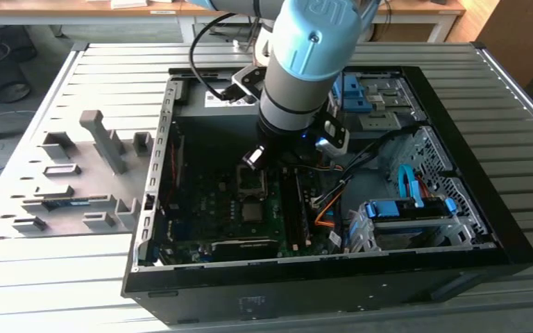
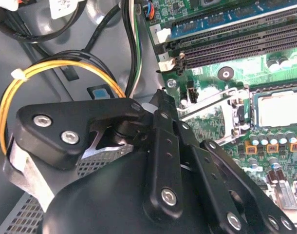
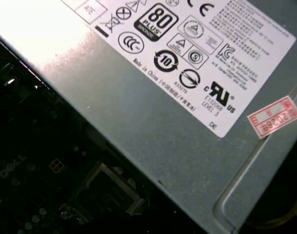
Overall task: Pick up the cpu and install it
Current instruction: 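Close the cpu cover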
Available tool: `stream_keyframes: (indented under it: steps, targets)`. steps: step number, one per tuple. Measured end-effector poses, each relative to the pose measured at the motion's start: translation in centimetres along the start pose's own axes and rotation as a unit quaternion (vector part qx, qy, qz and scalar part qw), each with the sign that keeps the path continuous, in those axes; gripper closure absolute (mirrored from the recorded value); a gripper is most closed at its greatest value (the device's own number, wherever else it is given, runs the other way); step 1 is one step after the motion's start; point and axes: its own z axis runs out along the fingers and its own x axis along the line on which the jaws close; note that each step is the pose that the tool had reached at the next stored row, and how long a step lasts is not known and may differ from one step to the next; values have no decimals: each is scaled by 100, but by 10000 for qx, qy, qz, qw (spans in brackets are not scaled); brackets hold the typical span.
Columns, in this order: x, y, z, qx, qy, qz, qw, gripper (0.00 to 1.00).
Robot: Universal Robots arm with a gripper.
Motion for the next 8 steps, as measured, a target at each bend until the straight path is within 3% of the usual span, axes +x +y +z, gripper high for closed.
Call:
stream_keyframes:
  steps: [8]
  targets:
    - [-3,12,-46,-4,-3,-1,10000,90]
